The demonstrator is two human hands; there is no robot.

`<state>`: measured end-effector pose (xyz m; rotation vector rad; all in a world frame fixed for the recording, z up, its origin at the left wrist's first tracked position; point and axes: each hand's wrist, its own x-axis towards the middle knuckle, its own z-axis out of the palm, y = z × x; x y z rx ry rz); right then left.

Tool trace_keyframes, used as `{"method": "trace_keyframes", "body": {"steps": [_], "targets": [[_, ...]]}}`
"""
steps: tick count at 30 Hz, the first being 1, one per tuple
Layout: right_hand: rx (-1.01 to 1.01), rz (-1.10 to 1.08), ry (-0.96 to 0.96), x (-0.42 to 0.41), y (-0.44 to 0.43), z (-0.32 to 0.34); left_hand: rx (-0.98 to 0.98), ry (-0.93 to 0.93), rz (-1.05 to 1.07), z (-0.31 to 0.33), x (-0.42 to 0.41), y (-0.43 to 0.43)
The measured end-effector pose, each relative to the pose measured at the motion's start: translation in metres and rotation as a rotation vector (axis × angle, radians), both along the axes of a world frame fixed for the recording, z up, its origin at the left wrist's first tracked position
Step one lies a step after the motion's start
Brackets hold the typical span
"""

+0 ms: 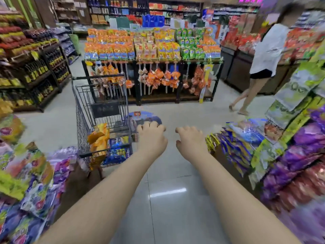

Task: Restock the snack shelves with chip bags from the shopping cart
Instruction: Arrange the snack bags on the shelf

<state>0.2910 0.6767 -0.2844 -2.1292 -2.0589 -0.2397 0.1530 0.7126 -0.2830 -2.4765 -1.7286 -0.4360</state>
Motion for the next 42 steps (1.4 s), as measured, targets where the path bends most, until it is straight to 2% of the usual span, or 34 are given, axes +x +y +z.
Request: {"method": "trace_keyframes", "body": {"steps": [8, 14, 21, 26, 34, 42], "targets": [[-0.033, 0.188, -0.041, -0.005, 0.156, -0.056, -0.066, -0.048, 0.139, -0.066, -0.013, 0.145], [-0.131, 0.332, 0.062, -0.016, 0.279, -0.088, -0.140, -0.064, 0.315, -0.093, -0.024, 0.246], [-0.316, 0.523, 0.059, -0.060, 0.380, -0.140, -0.338, -0.082, 0.548, -0.149, -0.075, 0.309], [-0.405, 0.646, 0.031, -0.111, 0.444, -0.166, -0.408, -0.099, 0.693, -0.181, -0.133, 0.357], [-0.598, 0.674, -0.011, -0.198, 0.557, -0.215, -0.623, -0.041, 0.712, -0.233, -0.215, 0.449], [-0.827, 0.698, -0.100, -0.254, 0.636, -0.271, -0.800, -0.121, 0.744, -0.275, -0.257, 0.514]]}}
